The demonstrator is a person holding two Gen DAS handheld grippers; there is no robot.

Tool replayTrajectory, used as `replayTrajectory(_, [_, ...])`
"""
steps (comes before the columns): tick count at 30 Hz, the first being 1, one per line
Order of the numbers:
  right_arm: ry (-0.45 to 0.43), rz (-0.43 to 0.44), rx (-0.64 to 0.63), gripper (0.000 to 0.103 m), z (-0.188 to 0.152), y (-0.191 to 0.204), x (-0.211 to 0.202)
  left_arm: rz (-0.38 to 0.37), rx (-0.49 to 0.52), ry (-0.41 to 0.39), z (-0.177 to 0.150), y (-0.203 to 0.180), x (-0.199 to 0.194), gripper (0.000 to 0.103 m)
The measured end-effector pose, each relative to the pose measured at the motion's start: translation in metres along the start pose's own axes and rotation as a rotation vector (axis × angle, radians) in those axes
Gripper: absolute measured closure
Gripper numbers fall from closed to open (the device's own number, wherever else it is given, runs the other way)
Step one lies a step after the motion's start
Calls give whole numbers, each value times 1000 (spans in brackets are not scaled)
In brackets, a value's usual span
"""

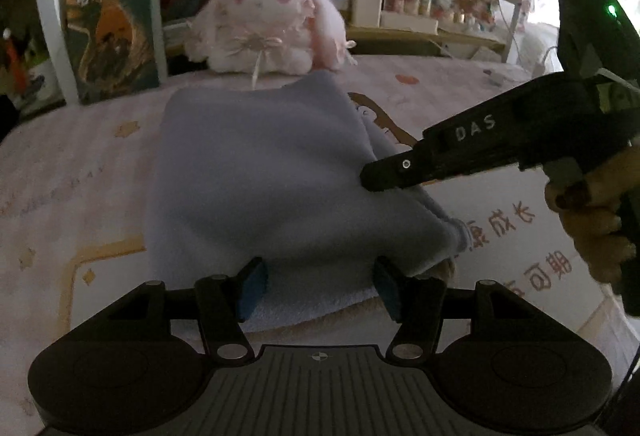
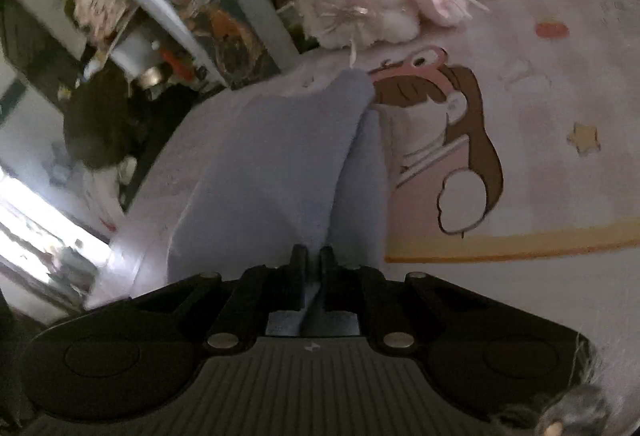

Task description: Fold clothes

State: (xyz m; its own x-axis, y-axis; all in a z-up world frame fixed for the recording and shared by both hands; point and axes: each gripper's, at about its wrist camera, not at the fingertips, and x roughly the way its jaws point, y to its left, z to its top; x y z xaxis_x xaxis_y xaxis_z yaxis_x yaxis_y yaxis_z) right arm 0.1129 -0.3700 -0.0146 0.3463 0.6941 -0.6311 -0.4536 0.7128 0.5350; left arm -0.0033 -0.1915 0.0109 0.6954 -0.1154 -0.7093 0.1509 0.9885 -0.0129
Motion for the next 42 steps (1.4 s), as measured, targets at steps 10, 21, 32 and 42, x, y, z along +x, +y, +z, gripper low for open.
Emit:
replayTrajectory(10, [-35, 10, -30, 81, 8, 15, -18, 148, -215, -124, 8, 59, -27, 24])
replayTrajectory(21, [-21, -61, -57, 96, 2, 16, -9, 169, -254, -102, 2, 66, -23, 24])
replayTrajectory(32, [-10, -97, -77, 65, 1, 19, -21, 182, -284, -103, 1, 62, -28, 21])
replayTrajectory(42, [36, -41, -49, 27, -16, 8, -46, 173, -281, -64, -5, 38, -31, 12])
